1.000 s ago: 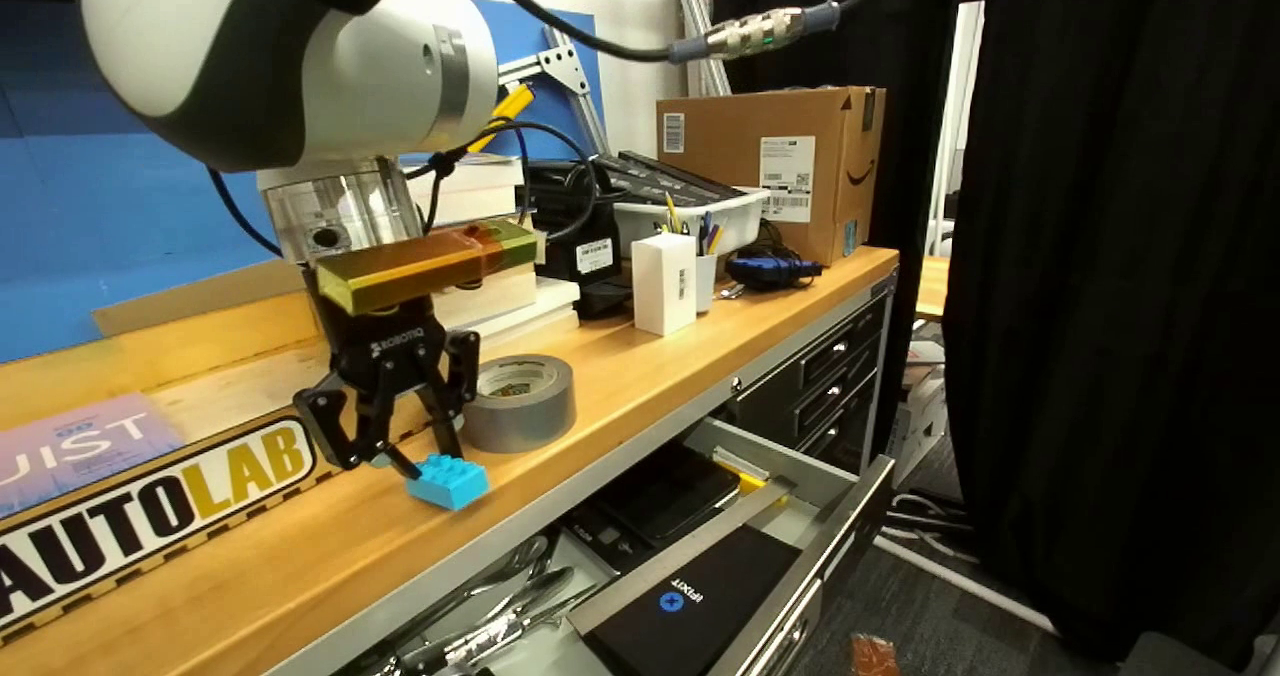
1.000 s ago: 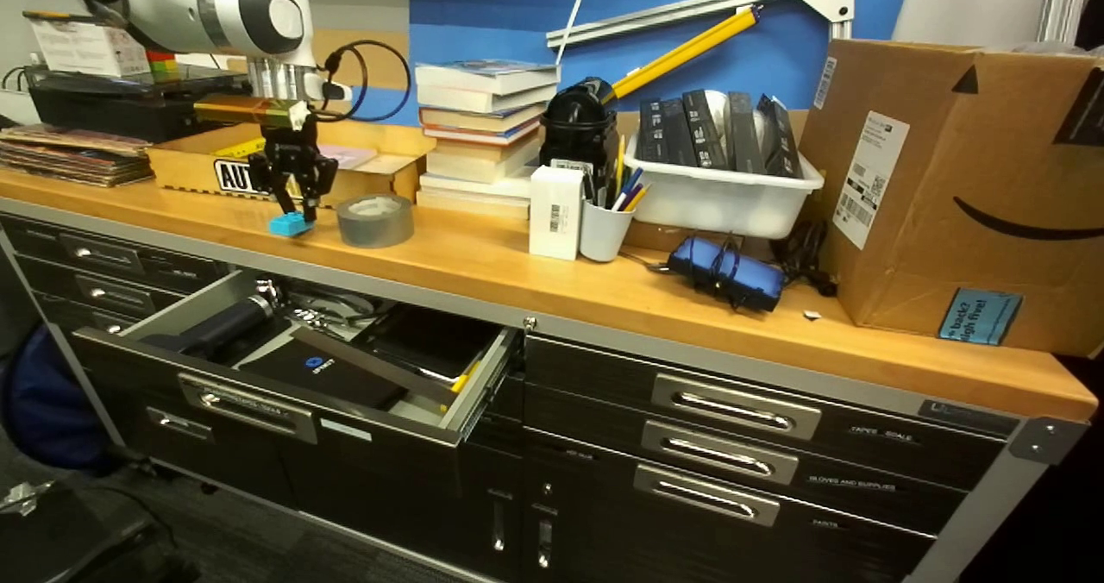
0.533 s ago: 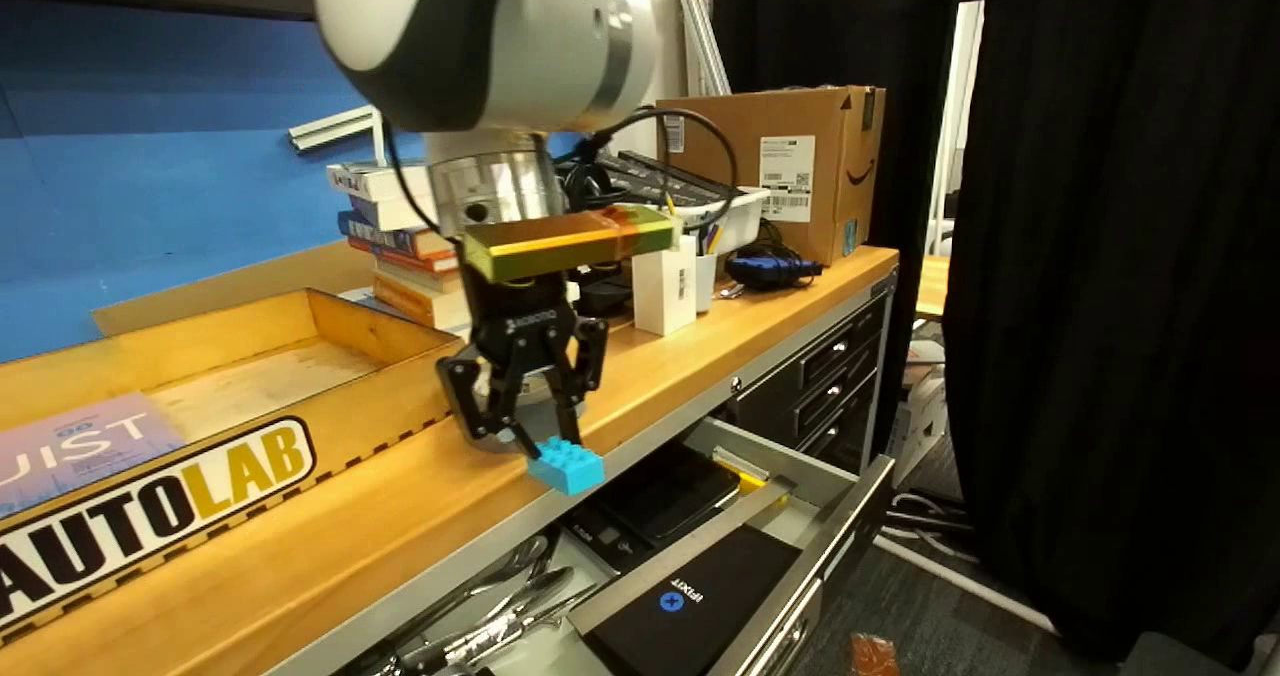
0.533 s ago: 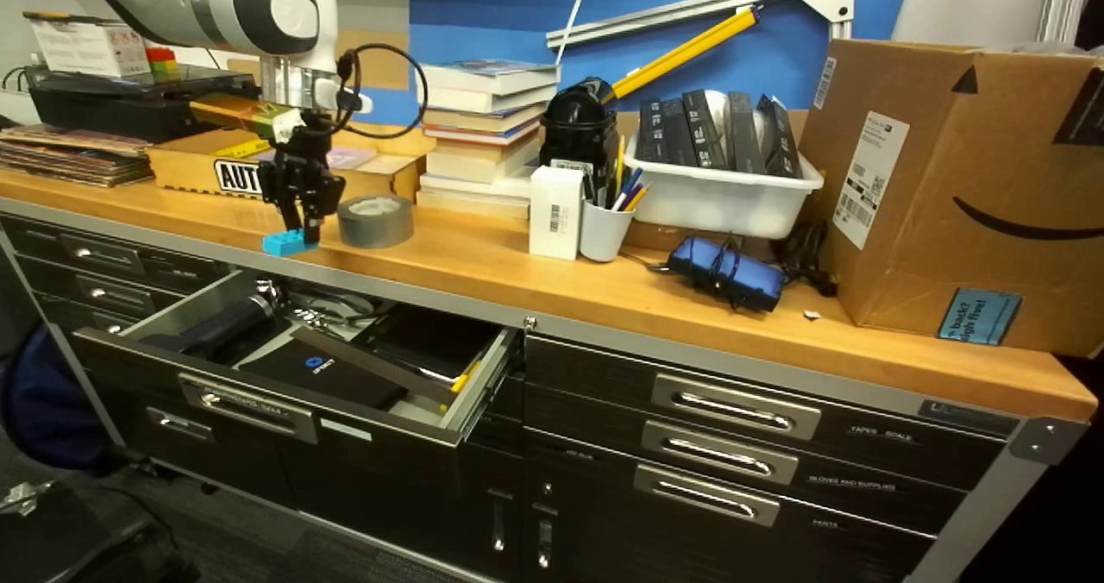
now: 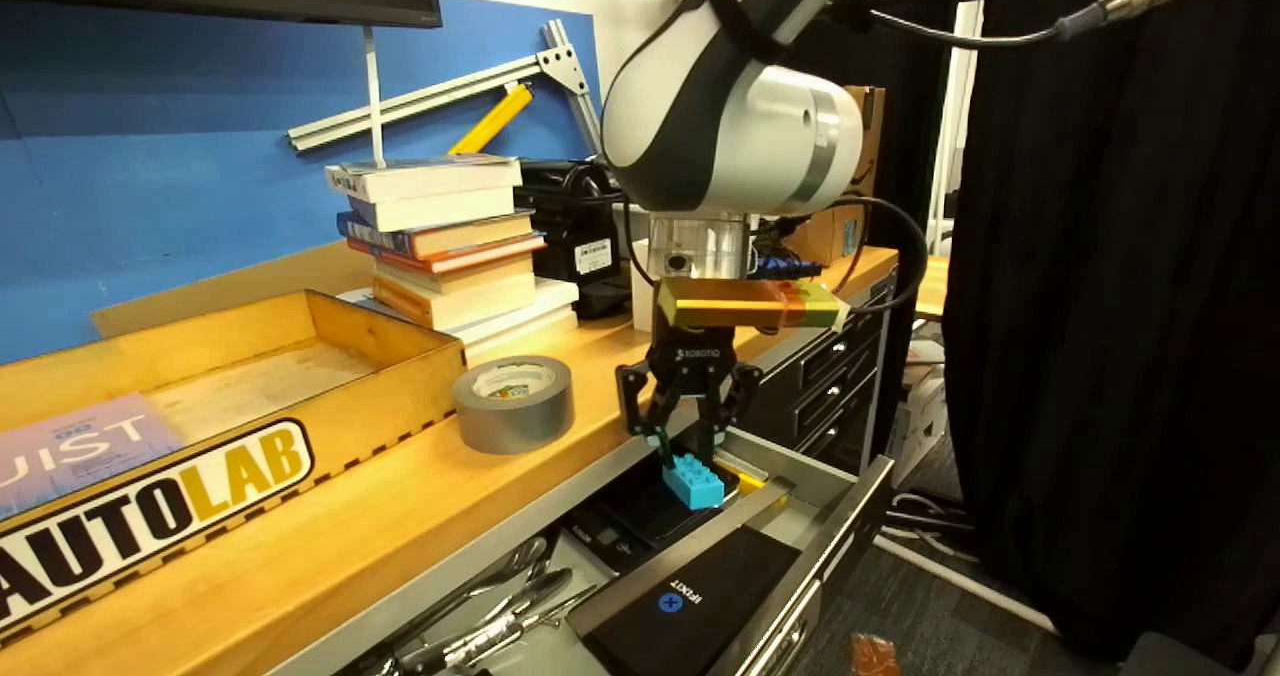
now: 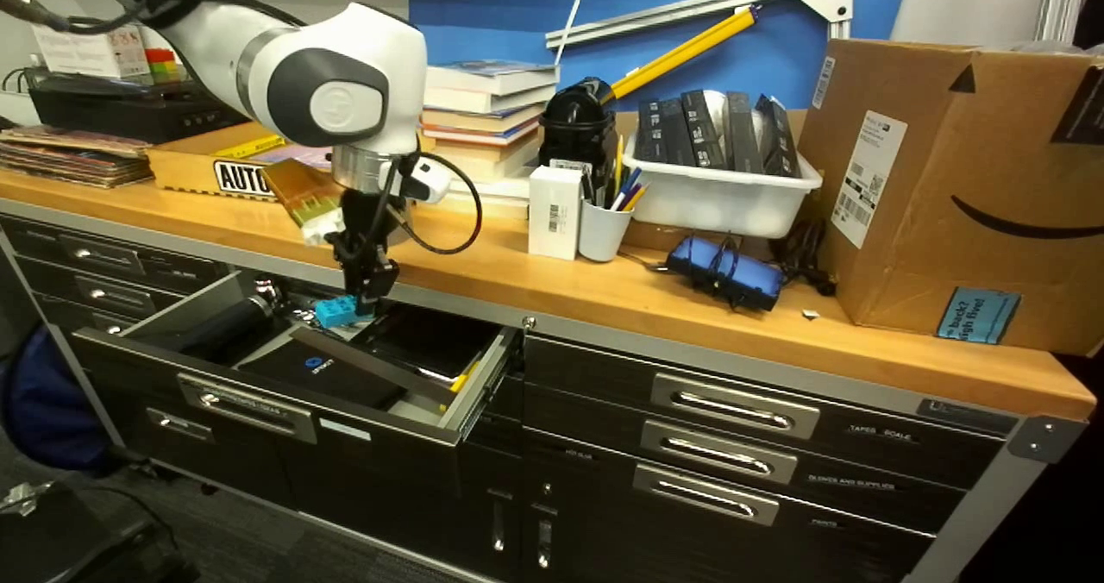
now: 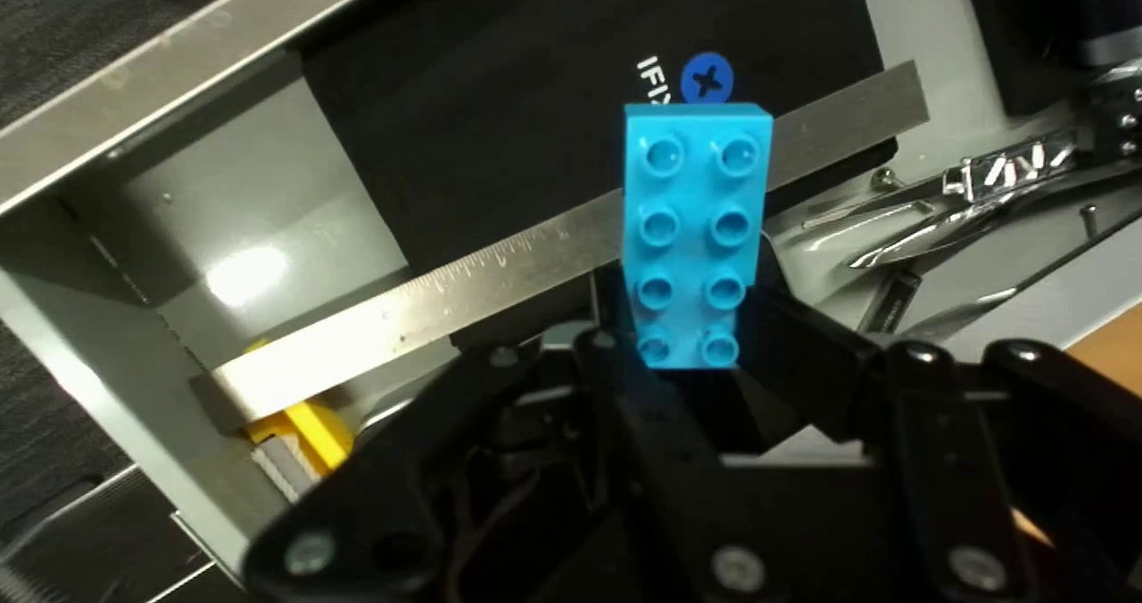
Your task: Put the blue lego brick in the open drawer then close the drawer
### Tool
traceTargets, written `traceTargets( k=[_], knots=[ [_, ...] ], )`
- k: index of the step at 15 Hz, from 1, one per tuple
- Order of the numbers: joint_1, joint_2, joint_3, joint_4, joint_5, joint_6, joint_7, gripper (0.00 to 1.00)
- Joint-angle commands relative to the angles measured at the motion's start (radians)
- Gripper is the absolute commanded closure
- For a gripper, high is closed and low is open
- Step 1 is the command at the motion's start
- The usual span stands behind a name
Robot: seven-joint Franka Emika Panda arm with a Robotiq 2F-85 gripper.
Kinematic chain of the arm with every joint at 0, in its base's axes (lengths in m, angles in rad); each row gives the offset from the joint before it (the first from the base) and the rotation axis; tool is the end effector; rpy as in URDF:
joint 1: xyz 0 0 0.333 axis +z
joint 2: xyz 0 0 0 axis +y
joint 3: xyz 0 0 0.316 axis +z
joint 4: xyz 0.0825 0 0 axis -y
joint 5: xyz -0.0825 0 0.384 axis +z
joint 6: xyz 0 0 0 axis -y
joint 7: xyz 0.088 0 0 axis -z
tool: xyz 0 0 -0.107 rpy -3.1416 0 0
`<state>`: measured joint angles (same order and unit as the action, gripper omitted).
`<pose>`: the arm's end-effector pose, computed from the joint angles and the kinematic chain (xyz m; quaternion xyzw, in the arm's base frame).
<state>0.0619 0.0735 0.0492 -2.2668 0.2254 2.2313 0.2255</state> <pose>0.5111 0.0639 0.3189 -0.9862 0.1303 0.0680 0.0764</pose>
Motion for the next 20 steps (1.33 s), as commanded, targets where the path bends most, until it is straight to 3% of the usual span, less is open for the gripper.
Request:
traceTargets(
  k=[1,5,9,13,20],
  knots=[
    [-0.010,-0.065,0.000,-0.076,0.038,0.019,-0.038,0.31],
    [-0.012,-0.175,-0.004,-0.187,-0.023,-0.029,-0.019,0.01],
    [-0.036,-0.237,-0.018,-0.285,-0.074,-0.103,0.032,0.00],
    [-0.057,-0.189,-0.039,-0.327,-0.054,-0.143,-0.012,0.01],
    [-0.076,-0.072,-0.053,-0.327,-0.077,-0.071,0.036,0.00]
  ],
)
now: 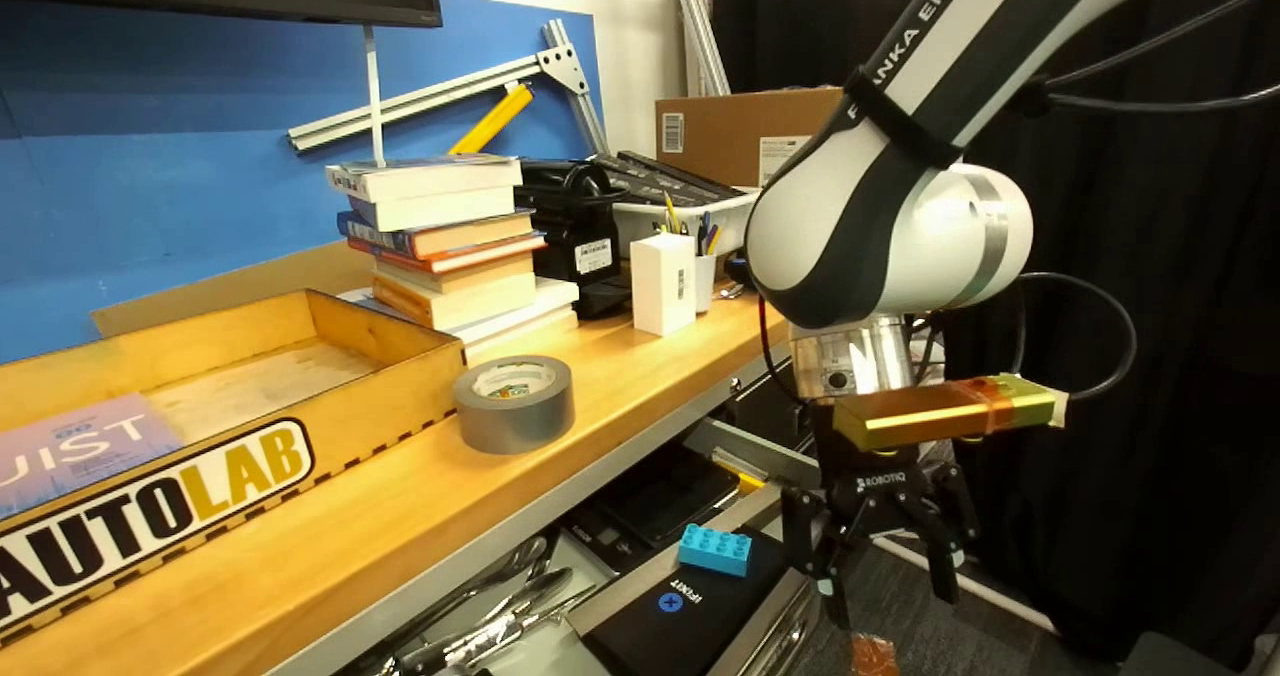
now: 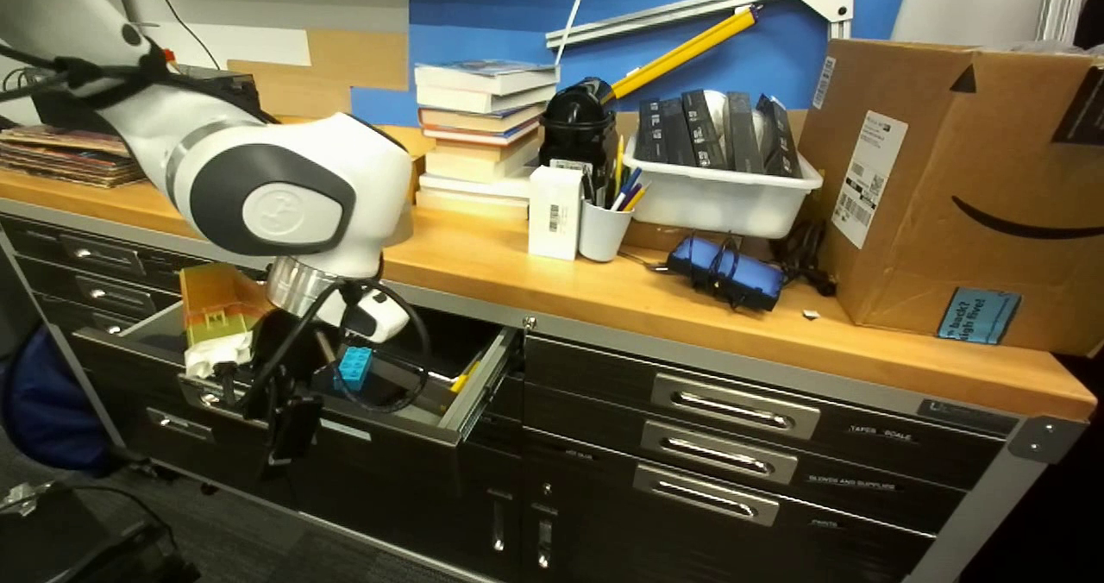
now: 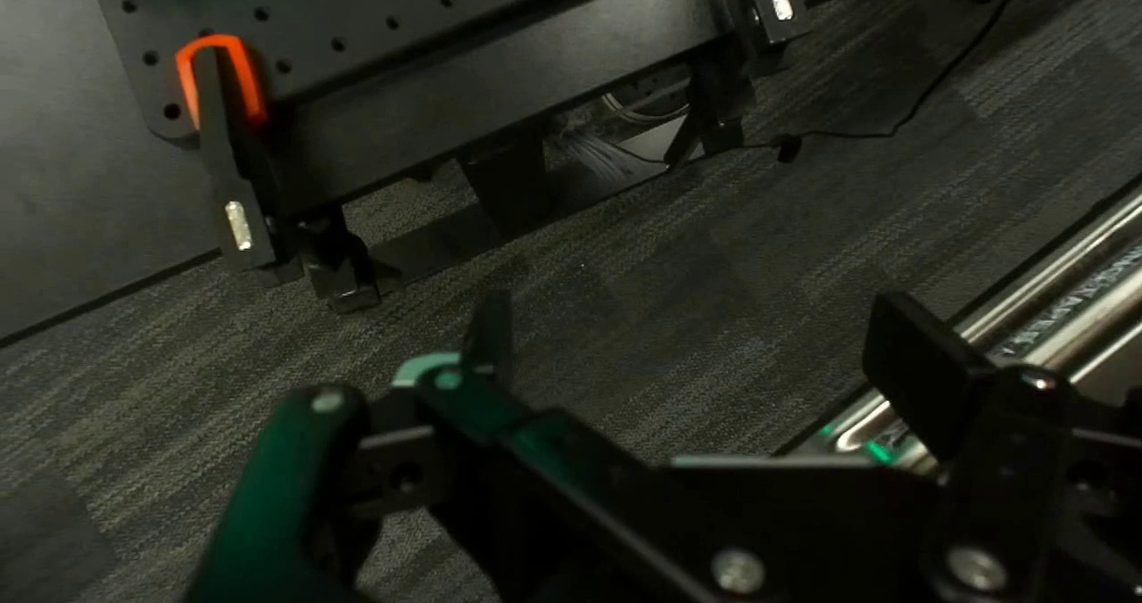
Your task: Put the blue lego brick in the open drawer then close the drawer
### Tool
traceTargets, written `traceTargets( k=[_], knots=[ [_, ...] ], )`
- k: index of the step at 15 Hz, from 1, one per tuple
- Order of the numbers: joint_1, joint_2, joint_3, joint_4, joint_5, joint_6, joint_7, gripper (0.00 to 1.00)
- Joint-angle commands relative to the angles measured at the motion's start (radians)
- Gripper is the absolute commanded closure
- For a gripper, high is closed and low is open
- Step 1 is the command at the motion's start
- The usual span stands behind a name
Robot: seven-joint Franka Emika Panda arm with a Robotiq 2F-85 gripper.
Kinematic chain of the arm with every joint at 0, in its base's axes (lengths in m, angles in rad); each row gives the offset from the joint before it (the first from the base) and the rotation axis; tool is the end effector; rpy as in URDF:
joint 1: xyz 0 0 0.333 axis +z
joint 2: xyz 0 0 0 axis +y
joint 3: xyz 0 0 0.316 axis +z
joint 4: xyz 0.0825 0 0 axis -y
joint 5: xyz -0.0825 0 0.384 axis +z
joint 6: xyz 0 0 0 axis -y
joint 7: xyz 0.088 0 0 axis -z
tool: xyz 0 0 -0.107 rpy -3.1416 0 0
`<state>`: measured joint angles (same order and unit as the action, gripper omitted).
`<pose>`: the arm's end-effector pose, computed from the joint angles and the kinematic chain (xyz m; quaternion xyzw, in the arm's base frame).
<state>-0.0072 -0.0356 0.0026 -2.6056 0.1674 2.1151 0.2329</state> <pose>0.3809 0.0059 0.2390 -0.9571 0.1729 0.2301 0.0339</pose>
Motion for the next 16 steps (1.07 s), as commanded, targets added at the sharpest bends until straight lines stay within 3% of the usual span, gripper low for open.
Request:
traceTargets(
  k=[1,7,9,11,14,16],
  knots=[
    [-0.007,0.046,-0.008,0.010,-0.029,0.089,0.054,0.00],
    [0.002,0.053,-0.005,0.000,-0.095,0.375,0.239,0.00],
    [0.006,0.065,-0.006,0.006,-0.209,0.452,0.361,0.00],
    [0.011,0.085,-0.013,0.024,-0.391,0.489,0.528,0.00],
    [0.024,0.103,-0.015,0.061,-0.643,0.455,0.756,0.00],
    [0.035,0.112,-0.009,0.087,-0.729,0.424,0.834,0.00]
  ],
)
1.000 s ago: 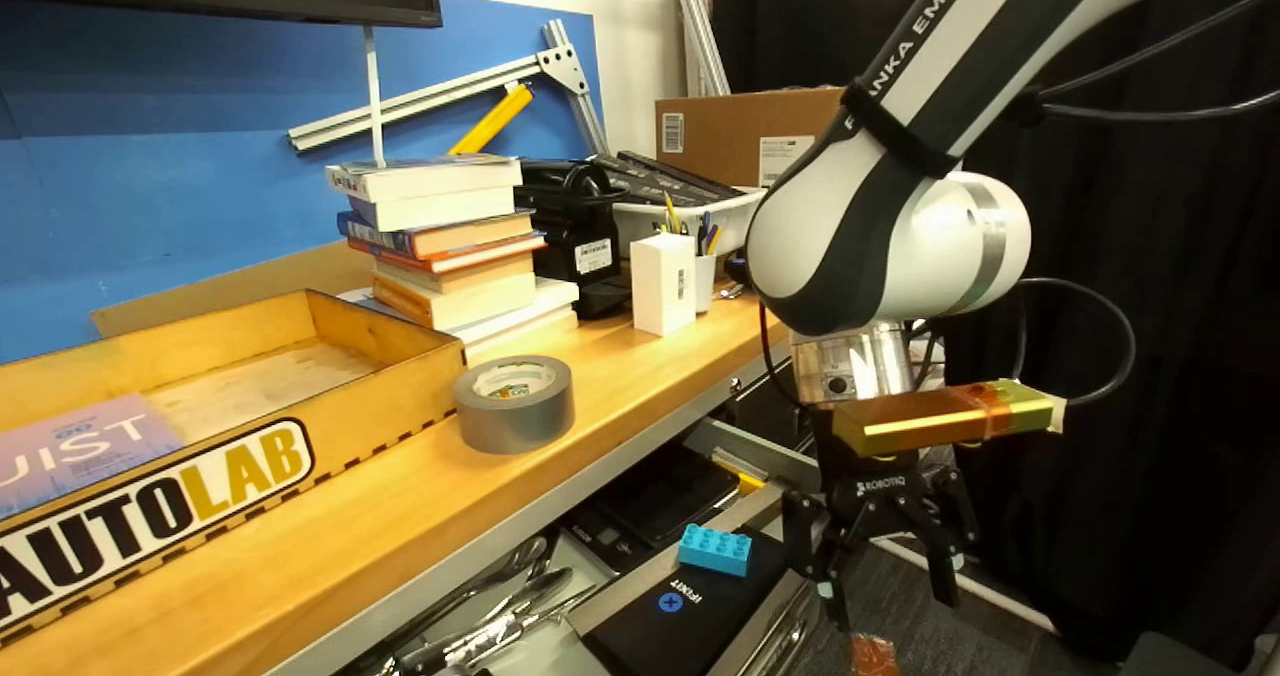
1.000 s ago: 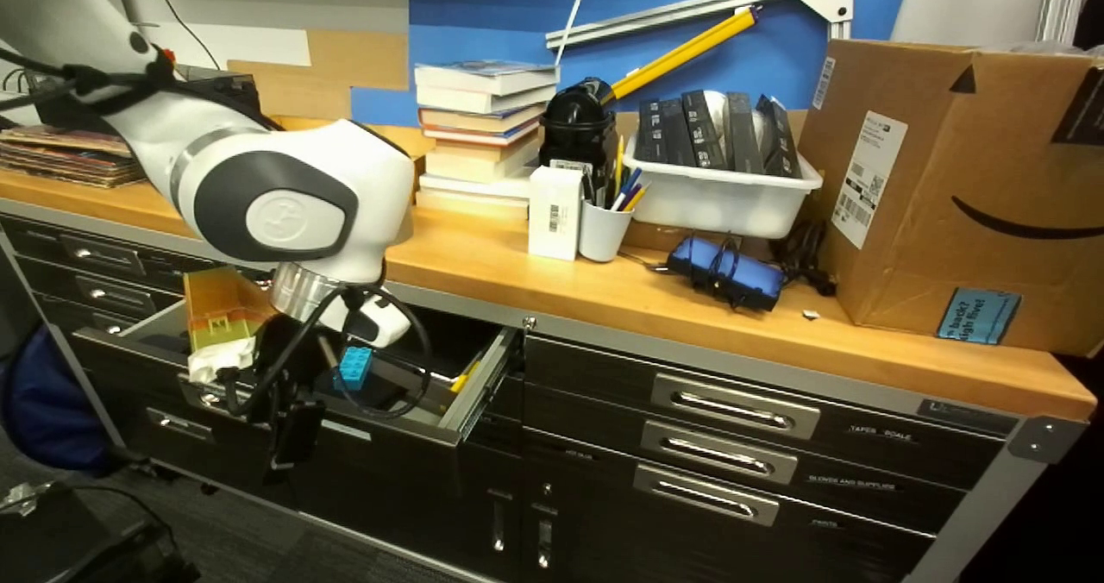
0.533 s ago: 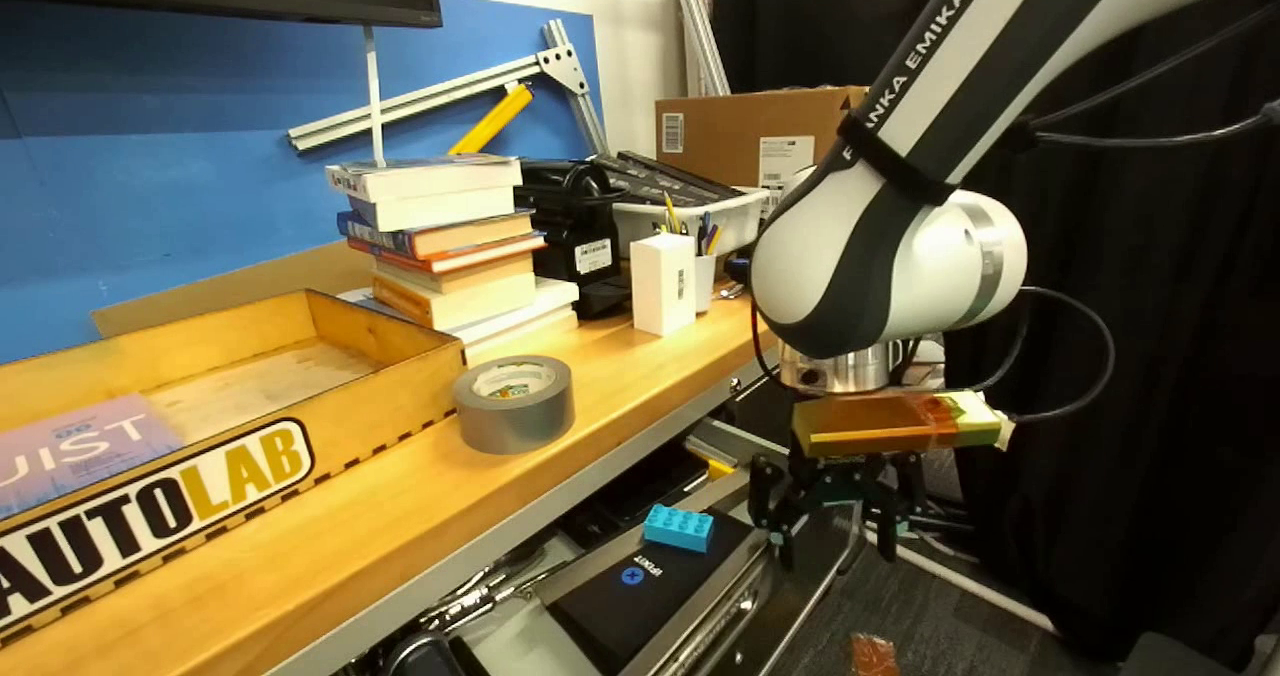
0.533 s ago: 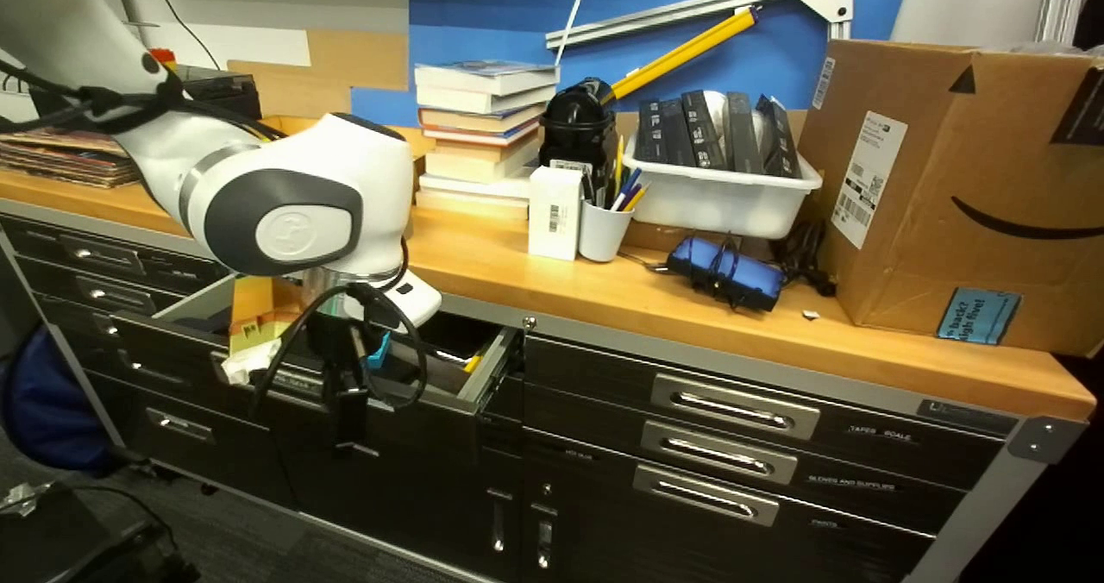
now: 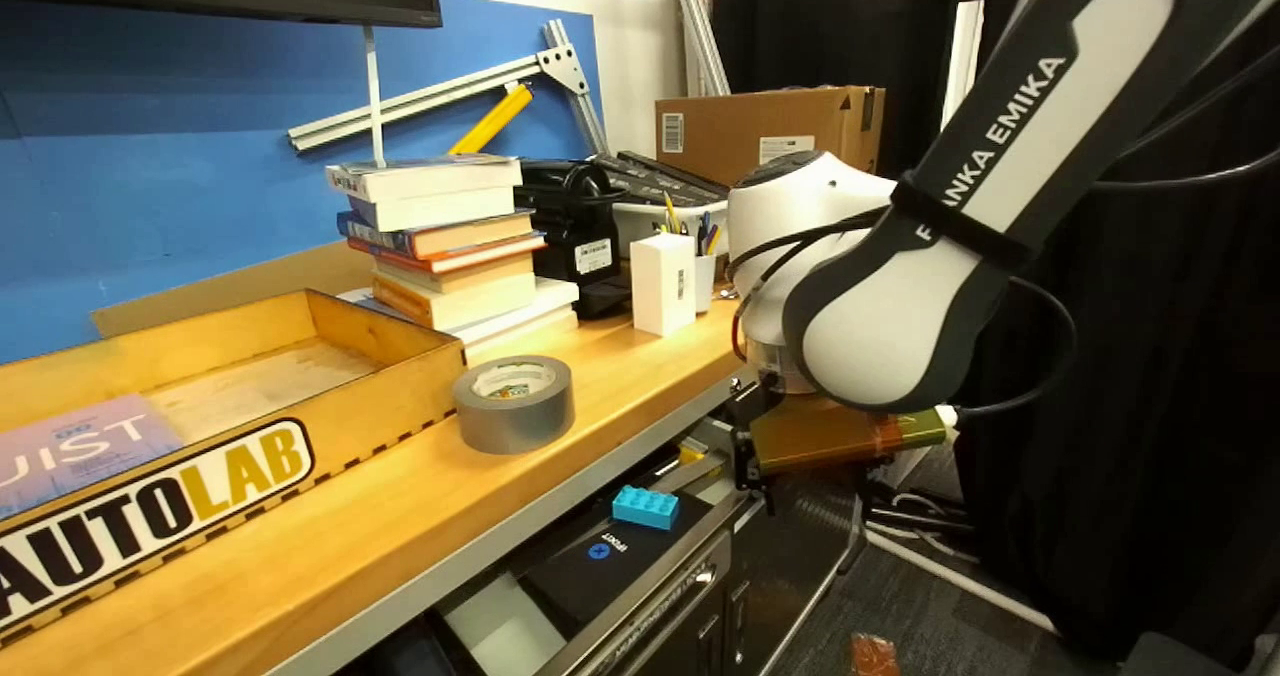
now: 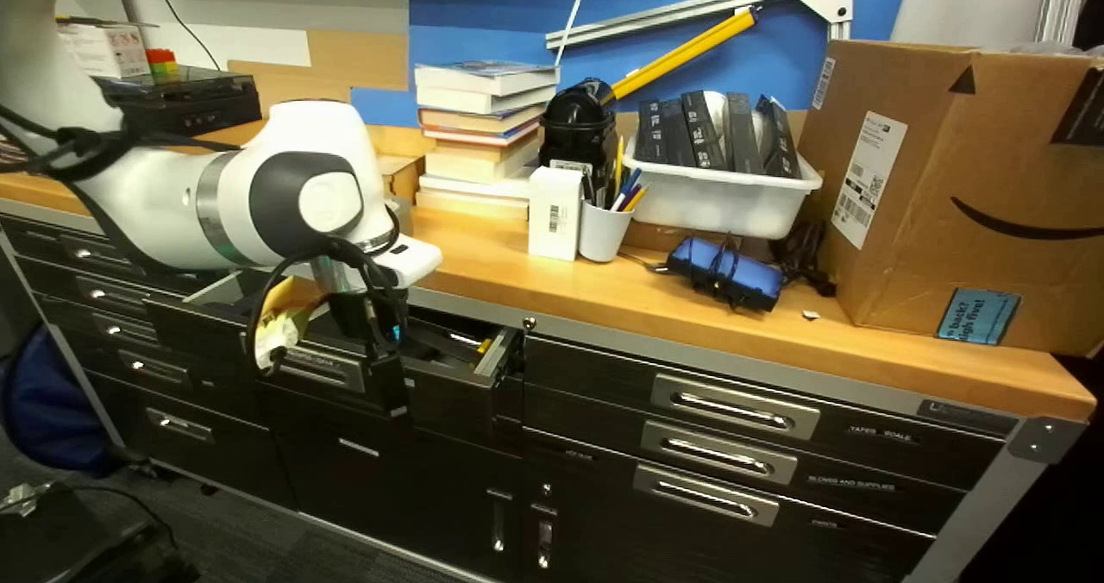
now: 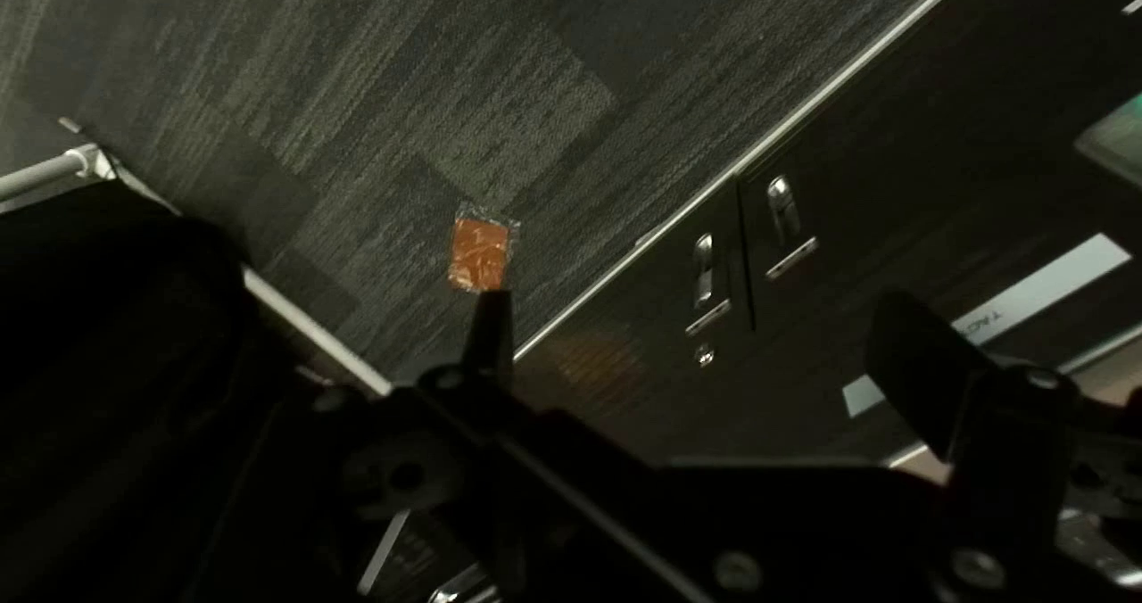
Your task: Put the blue lego brick in the open drawer then close the drawer
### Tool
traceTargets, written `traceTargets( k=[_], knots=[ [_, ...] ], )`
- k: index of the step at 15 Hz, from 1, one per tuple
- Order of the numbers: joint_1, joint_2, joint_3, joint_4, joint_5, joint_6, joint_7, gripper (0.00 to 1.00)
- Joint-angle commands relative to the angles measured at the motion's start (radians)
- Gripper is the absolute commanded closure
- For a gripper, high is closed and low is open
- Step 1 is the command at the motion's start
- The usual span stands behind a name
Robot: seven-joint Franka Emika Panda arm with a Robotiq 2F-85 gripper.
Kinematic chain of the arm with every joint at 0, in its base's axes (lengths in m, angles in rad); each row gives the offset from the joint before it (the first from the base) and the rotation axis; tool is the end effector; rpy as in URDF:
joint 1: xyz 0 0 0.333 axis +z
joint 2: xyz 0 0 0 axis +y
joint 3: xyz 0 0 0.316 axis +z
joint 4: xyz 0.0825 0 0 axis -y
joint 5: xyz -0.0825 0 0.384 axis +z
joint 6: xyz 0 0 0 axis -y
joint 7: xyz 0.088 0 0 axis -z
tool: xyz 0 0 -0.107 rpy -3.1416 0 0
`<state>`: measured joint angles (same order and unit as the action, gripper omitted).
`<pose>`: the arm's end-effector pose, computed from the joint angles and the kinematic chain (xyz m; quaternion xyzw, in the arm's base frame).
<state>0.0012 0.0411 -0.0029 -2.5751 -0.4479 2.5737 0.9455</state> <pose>0.4413 0.0064 0.2430 0.9540 -0.2758 0.0340 0.1123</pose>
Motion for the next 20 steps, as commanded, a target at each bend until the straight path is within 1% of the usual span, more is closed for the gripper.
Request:
traceTargets(
  k=[1,4,10,14,16,18,20],
  knots=[
    [0.034,0.041,0.000,0.068,-0.146,-0.045,0.151,0.00],
    [0.066,0.068,0.013,0.119,-0.215,-0.097,0.197,0.00],
    [0.137,0.142,0.044,0.229,-0.277,-0.193,0.190,0.00],
    [0.176,0.183,0.054,0.294,-0.319,-0.213,0.192,0.00],
    [0.189,0.195,0.052,0.312,-0.347,-0.203,0.200,0.00],
    [0.203,0.212,0.045,0.335,-0.403,-0.199,0.233,0.00],
    [0.206,0.223,0.046,0.352,-0.435,-0.201,0.252,0.00]
  ],
)
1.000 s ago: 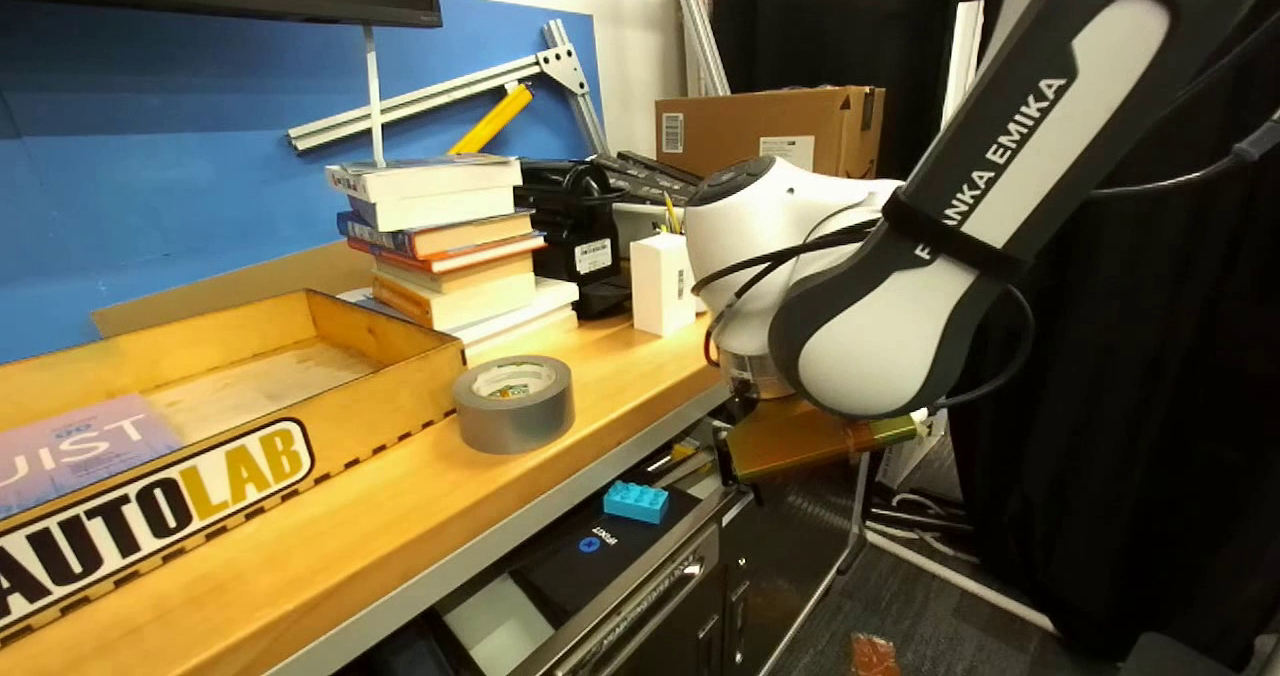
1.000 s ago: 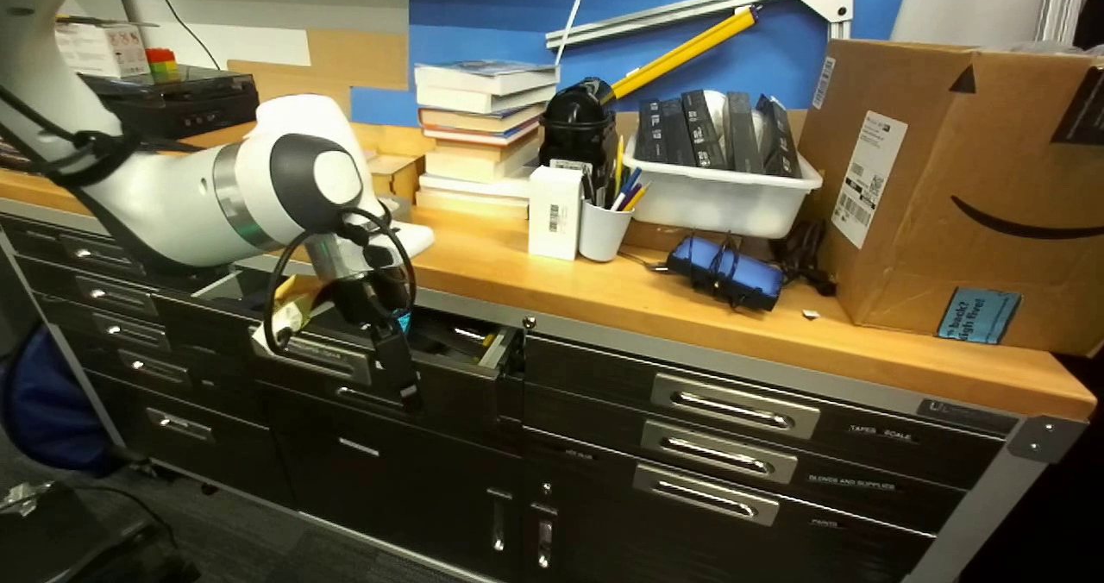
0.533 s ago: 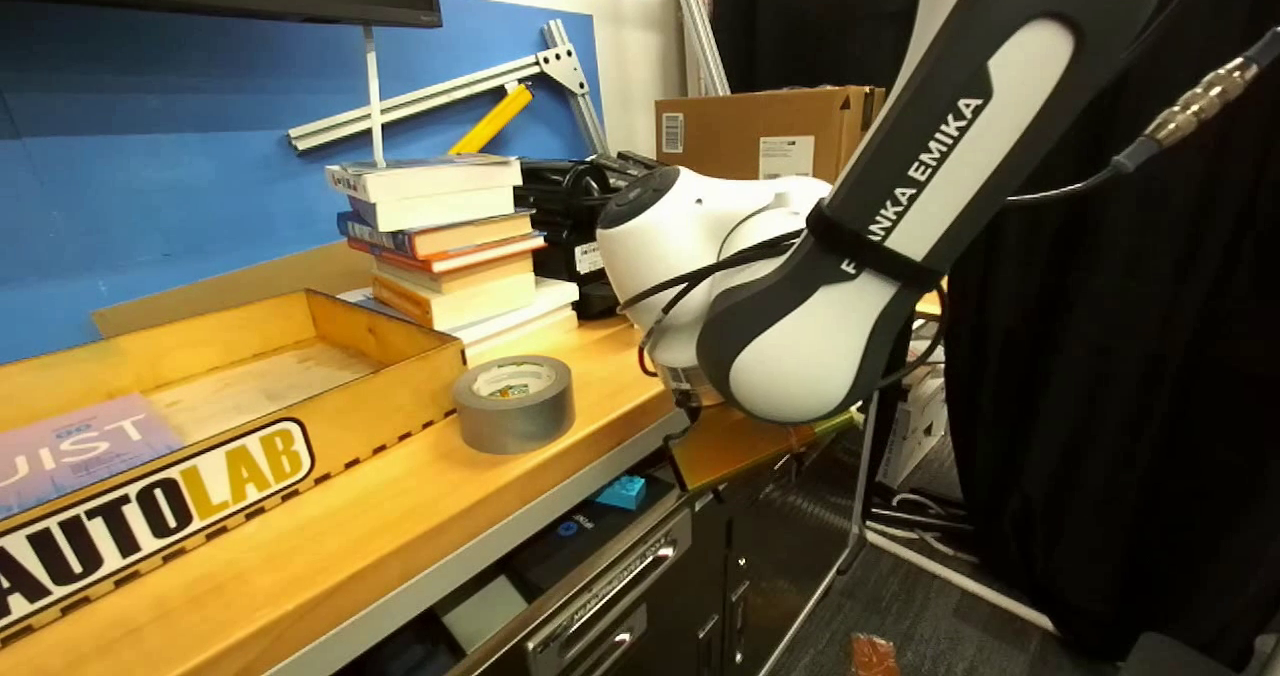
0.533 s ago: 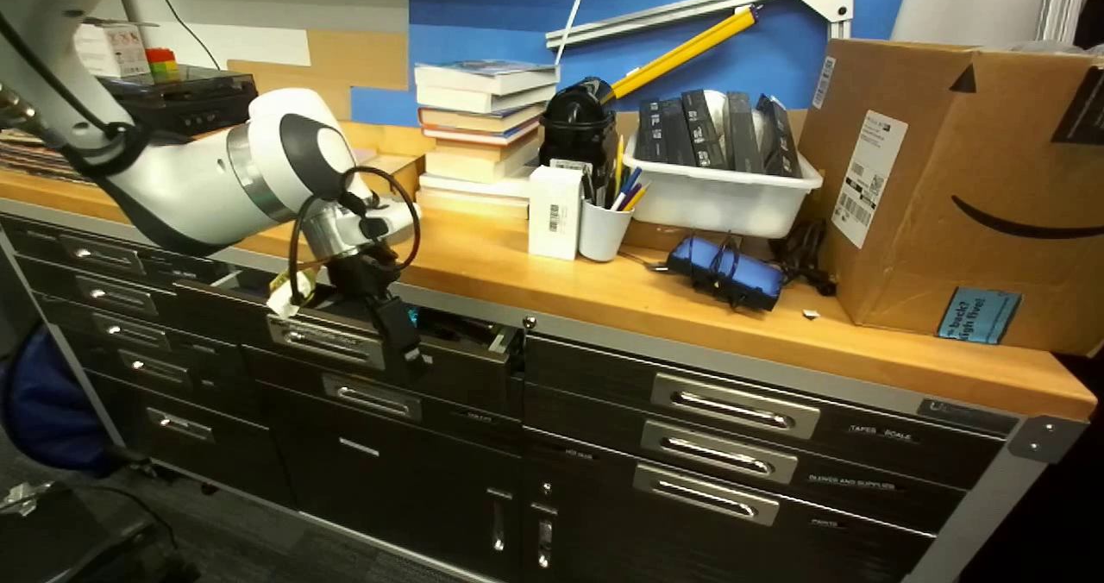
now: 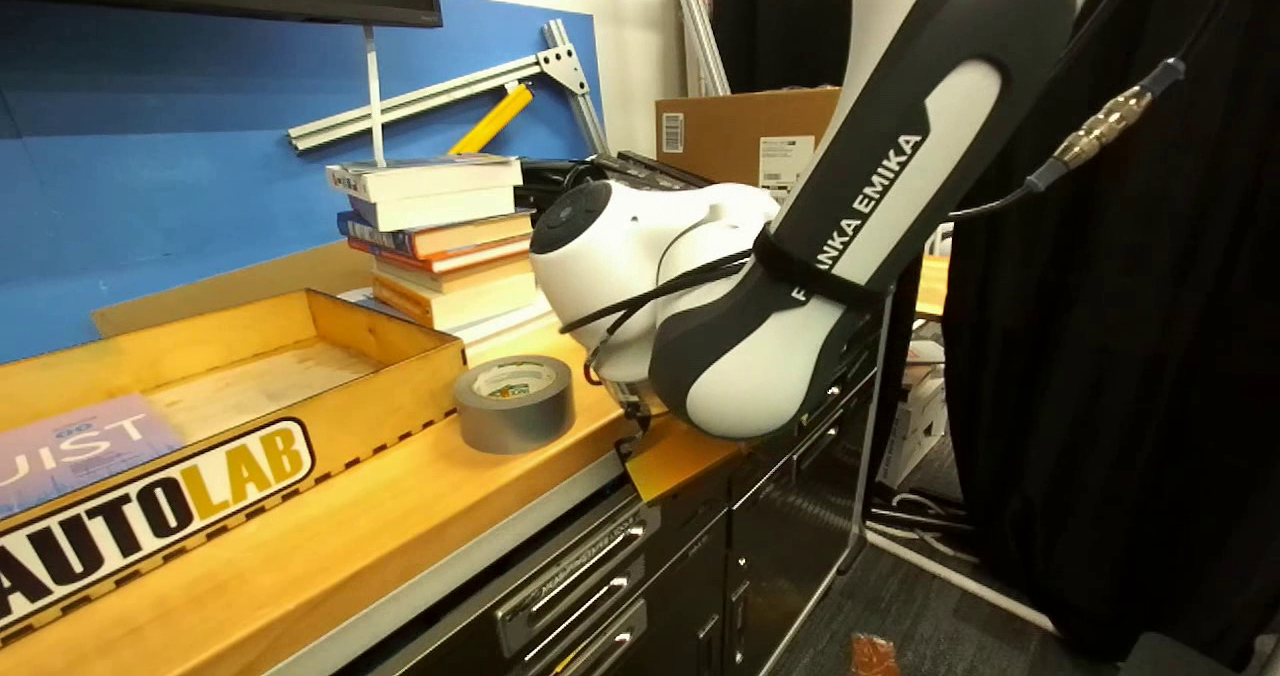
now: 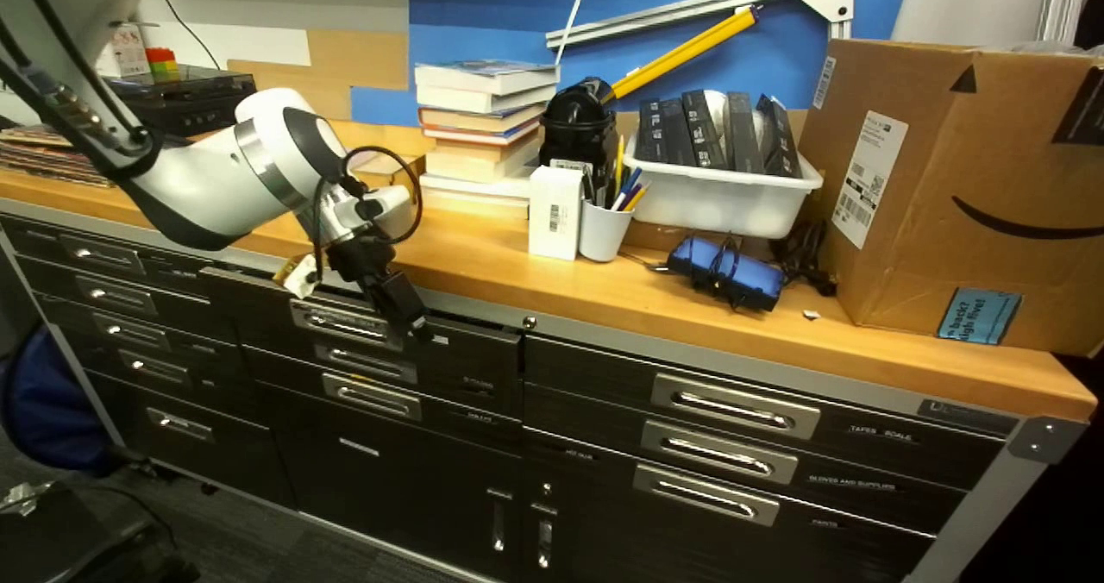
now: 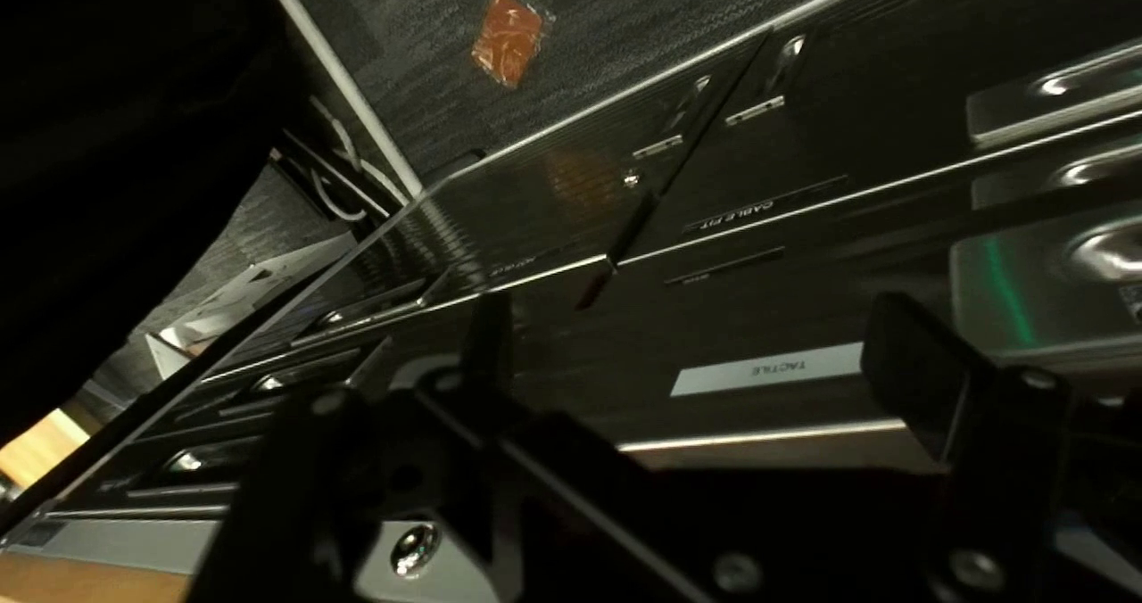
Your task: Put the blue lego brick in the open drawer then close the drawer
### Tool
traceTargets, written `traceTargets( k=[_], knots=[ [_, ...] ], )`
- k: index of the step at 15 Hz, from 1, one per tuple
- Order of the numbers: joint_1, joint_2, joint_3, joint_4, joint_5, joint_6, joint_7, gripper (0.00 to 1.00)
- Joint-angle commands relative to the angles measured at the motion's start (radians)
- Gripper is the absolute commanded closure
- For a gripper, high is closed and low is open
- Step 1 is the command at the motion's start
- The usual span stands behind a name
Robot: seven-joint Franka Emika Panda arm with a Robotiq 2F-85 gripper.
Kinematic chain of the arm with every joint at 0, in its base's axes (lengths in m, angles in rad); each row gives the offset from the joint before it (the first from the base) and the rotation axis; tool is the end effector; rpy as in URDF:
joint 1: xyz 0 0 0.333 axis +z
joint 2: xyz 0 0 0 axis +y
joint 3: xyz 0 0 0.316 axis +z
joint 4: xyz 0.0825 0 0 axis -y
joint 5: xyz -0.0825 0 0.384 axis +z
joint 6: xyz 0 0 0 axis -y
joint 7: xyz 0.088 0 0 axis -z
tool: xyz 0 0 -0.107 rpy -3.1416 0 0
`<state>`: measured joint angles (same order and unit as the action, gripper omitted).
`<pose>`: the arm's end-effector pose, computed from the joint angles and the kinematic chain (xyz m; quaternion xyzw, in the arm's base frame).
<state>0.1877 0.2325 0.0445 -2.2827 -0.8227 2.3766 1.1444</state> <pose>0.5079 0.1124 0.2427 0.9573 -0.1281 0.1120 0.2337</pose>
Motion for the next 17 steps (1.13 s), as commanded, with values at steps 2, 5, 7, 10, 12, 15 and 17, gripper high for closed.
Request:
traceTargets(
  k=[2,5,7,10,12,15,17],
  knots=[
    [0.020,0.033,-0.002,0.068,-0.080,-0.001,0.070,0.00],
    [0.010,0.012,0.001,0.059,-0.064,0.006,0.068,0.00],
    [-0.024,-0.056,0.023,0.014,0.066,0.039,-0.029,0.00],
    [-0.105,-0.195,0.112,-0.071,0.352,0.054,-0.296,0.00],
    [-0.163,-0.252,0.198,-0.079,0.528,0.012,-0.457,0.00],
    [-0.078,-0.347,0.167,-0.048,0.777,-0.113,-0.696,0.00],
    [-0.078,-0.295,0.160,-0.039,0.723,-0.082,-0.627,0.00]
  ],
)
